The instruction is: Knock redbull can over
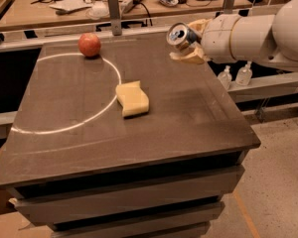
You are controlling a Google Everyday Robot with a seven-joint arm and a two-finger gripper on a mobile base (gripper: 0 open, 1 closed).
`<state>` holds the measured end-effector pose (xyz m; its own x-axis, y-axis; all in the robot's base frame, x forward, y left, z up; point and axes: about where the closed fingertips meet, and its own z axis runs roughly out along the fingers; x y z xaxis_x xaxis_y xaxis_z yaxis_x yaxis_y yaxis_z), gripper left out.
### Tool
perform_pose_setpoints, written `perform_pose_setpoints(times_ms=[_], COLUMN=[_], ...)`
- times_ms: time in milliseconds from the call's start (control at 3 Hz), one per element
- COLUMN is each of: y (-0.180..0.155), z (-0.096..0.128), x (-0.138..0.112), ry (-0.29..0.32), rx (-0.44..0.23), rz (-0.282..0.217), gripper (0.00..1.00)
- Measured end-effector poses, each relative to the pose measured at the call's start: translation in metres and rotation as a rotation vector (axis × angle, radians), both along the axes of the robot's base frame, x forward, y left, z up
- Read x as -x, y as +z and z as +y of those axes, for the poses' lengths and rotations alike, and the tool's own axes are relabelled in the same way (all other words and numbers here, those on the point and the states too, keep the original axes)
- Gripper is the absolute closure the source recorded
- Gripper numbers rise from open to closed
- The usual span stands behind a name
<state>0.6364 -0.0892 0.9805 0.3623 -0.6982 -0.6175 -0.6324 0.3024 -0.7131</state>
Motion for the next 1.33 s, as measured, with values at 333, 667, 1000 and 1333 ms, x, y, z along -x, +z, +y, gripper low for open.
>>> perform_pose_setpoints(times_ms=[333, 667, 1000, 1333], y=[-0.021, -0.048, -0.072, -0.093], z=[0.024, 0.051, 0.063, 0.065], x=[-0.008, 0.009, 0.029, 0.043], ry=[0.228, 0.479, 0.620, 0.713], rx=[0.126, 0.292, 0.417, 0.556], rz=[0.002, -0.006, 0.026, 0.057], gripper=[1.00, 1.00, 1.00, 0.77])
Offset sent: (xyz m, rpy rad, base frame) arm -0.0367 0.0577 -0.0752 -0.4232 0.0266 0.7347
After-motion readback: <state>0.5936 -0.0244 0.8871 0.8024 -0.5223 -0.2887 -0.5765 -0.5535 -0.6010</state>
